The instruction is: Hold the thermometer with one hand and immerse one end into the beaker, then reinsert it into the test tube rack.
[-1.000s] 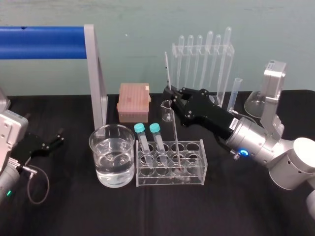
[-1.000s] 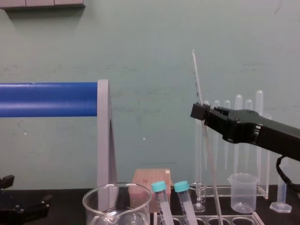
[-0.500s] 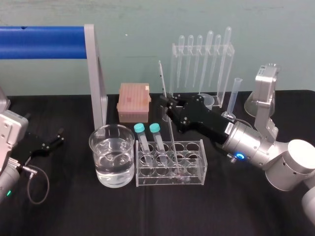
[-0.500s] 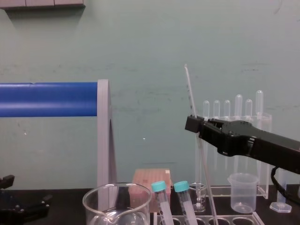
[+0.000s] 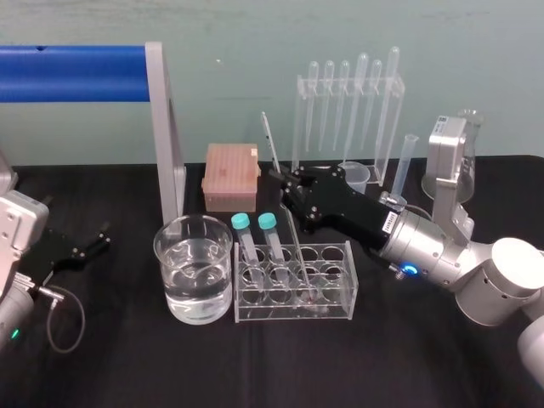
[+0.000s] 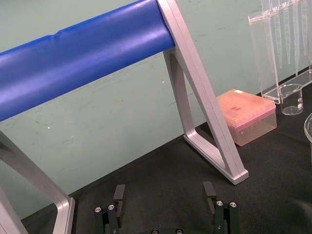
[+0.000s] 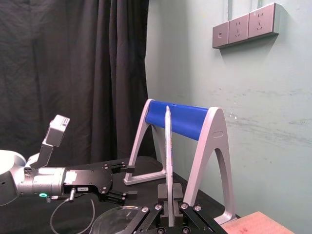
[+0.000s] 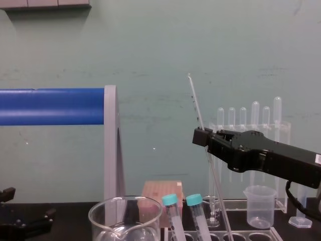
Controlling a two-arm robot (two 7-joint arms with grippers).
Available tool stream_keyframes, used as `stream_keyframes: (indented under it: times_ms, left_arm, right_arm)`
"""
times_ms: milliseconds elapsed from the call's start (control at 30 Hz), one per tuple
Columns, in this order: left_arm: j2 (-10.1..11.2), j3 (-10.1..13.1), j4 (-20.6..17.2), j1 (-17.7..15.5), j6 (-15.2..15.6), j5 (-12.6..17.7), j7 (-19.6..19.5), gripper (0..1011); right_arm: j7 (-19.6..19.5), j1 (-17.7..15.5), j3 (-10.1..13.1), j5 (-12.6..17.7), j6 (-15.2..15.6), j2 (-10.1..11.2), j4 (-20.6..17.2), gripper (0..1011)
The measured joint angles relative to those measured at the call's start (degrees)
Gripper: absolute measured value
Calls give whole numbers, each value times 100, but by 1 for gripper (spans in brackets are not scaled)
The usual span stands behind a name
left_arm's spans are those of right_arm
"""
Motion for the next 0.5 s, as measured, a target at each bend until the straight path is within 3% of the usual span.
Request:
stream_keyframes:
  times_ms: [267,467,500]
  left_arm:
    - [0,0,0,0,0,0,0,1008]
    - [0,0,0,0,0,0,0,1008]
    - [0,0,0,0,0,0,0,1008]
  right_arm:
    - [3,-4,1,7,5,3,-3,117]
    - [3,-7,3,14,9,6,-7,302]
    - [3,-8,4,15,9,6,-8,374]
